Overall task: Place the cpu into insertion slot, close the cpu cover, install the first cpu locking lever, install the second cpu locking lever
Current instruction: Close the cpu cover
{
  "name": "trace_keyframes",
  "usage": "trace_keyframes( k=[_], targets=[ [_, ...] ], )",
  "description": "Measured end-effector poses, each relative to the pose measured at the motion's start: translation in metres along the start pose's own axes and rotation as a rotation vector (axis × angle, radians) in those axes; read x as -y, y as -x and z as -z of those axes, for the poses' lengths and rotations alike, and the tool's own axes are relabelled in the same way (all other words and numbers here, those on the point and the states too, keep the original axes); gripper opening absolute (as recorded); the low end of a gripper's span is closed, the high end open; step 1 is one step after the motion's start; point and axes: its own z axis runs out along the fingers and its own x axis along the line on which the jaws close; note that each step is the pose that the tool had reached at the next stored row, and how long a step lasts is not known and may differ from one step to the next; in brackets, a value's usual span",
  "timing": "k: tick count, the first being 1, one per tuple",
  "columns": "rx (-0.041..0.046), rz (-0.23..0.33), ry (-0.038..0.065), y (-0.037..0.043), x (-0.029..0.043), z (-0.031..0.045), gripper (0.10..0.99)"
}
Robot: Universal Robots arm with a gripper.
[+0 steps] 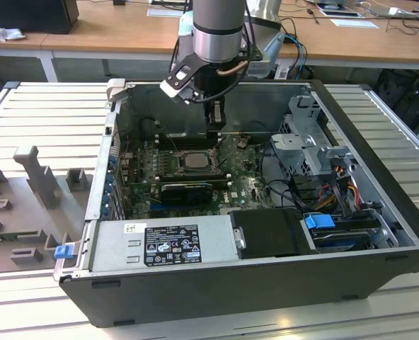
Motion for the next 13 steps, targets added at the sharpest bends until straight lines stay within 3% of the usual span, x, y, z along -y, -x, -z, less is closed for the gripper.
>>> trace_keyframes(
  k=[9,13],
  targets=[
    [0.0001,0.000,-0.004,0.0001,-0.0175,-0.0006,0.106],
    [-0.0002,0.000,-0.009,0.0001,-0.0286,-0.0012,0.106]
  ],
)
